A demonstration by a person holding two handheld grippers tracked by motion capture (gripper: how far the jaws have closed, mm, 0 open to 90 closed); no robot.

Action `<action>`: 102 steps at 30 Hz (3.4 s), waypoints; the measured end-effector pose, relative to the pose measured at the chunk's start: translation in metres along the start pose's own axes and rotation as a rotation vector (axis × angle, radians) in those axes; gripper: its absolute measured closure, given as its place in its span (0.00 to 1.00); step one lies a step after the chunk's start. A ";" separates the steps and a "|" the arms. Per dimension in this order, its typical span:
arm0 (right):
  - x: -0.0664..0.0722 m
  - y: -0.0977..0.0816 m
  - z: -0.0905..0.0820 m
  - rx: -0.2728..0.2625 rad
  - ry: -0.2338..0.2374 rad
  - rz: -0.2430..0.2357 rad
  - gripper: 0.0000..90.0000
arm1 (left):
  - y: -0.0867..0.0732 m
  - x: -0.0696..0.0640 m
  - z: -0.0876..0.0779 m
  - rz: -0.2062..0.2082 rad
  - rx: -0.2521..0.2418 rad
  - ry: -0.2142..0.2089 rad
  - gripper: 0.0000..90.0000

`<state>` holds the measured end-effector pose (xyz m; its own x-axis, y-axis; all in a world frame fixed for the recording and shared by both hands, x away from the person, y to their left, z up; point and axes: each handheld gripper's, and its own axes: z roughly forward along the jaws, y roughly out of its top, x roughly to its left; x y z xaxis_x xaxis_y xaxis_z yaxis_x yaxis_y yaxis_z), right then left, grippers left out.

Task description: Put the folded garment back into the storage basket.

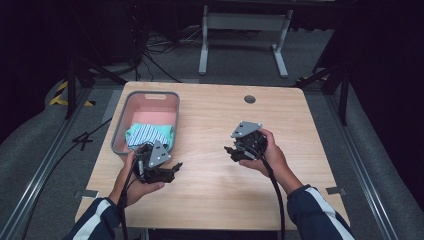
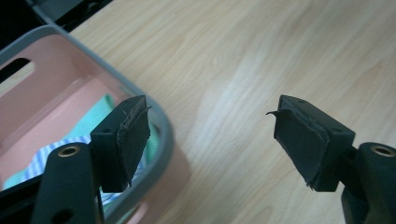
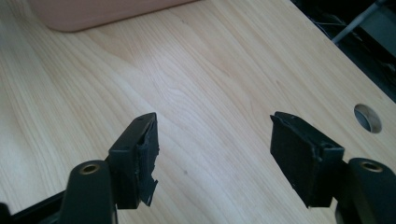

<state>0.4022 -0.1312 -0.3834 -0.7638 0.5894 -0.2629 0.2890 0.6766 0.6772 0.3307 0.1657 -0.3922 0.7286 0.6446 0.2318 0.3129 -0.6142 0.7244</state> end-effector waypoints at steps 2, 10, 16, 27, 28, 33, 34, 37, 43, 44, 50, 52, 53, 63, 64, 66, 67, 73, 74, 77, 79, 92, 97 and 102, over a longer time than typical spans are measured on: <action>-0.001 -0.011 -0.003 0.005 0.004 0.007 0.38 | 0.001 -0.007 0.005 0.024 0.016 -0.005 0.33; -0.002 -0.040 -0.012 0.030 -0.007 0.020 0.37 | -0.004 -0.018 0.015 0.058 0.029 -0.047 0.28; -0.003 -0.062 -0.018 0.045 -0.011 0.030 0.36 | -0.009 -0.022 0.025 0.073 0.048 -0.060 0.29; 0.002 -0.099 -0.030 0.059 -0.010 0.031 0.36 | -0.028 -0.027 0.037 0.085 0.089 -0.100 0.26; 0.003 -0.103 -0.031 0.058 -0.010 0.035 0.36 | -0.029 -0.027 0.038 0.085 0.095 -0.103 0.26; 0.007 -0.124 -0.032 0.050 0.000 0.052 0.36 | -0.035 -0.029 0.042 0.100 0.109 -0.125 0.26; 0.008 -0.128 -0.033 0.052 0.001 0.057 0.36 | -0.036 -0.029 0.042 0.099 0.111 -0.130 0.26; 0.009 -0.140 -0.035 0.063 -0.005 0.063 0.36 | -0.039 -0.029 0.042 0.103 0.109 -0.150 0.25; 0.007 -0.164 -0.043 0.075 -0.007 0.112 0.34 | -0.048 -0.031 0.046 0.071 0.129 -0.172 0.25; 0.007 -0.168 -0.044 0.071 -0.006 0.120 0.34 | -0.049 -0.031 0.048 0.064 0.128 -0.180 0.25; 0.005 -0.183 -0.051 0.050 -0.019 0.170 0.33 | -0.058 -0.031 0.052 -0.006 0.104 -0.254 0.24; 0.004 -0.190 -0.054 0.036 -0.031 0.204 0.30 | -0.062 -0.030 0.052 -0.038 0.092 -0.282 0.23; 0.003 -0.193 -0.055 0.028 -0.034 0.222 0.29 | -0.063 -0.030 0.053 -0.052 0.087 -0.288 0.22; -0.007 -0.215 -0.059 -0.023 0.003 0.370 0.22 | -0.067 -0.029 0.055 -0.062 0.059 -0.293 0.17; -0.007 -0.215 -0.059 -0.023 0.003 0.370 0.22 | -0.067 -0.029 0.055 -0.062 0.060 -0.294 0.17; -0.007 -0.215 -0.059 -0.023 0.003 0.370 0.22 | -0.067 -0.029 0.055 -0.067 0.060 -0.293 0.17; -0.007 -0.215 -0.059 -0.023 0.003 0.370 0.22 | -0.067 -0.029 0.055 -0.066 0.060 -0.292 0.16; -0.007 -0.215 -0.059 -0.022 0.001 0.375 0.21 | -0.067 -0.028 0.055 -0.062 0.063 -0.294 0.16; -0.007 -0.215 -0.059 -0.021 0.000 0.375 0.21 | -0.067 -0.028 0.055 -0.062 0.064 -0.294 0.16; -0.007 -0.215 -0.059 -0.014 -0.004 0.376 0.19 | -0.067 -0.028 0.055 -0.062 0.063 -0.295 0.16; -0.008 -0.215 -0.058 -0.015 -0.002 0.375 0.19 | -0.067 -0.029 0.055 -0.065 0.061 -0.295 0.16; -0.008 -0.215 -0.058 -0.014 -0.002 0.375 0.19 | -0.066 -0.028 0.056 -0.058 0.066 -0.297 0.15; -0.008 -0.215 -0.058 -0.014 -0.001 0.374 0.19 | -0.066 -0.028 0.056 -0.058 0.067 -0.296 0.14; -0.008 -0.215 -0.058 -0.015 -0.002 0.374 0.19 | -0.066 -0.028 0.057 -0.060 0.067 -0.297 0.14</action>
<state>0.3126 -0.3068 -0.4866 -0.6059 0.7956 0.0036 0.5398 0.4078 0.7364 0.3242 0.1623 -0.4832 0.8508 0.5252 -0.0168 0.3928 -0.6144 0.6843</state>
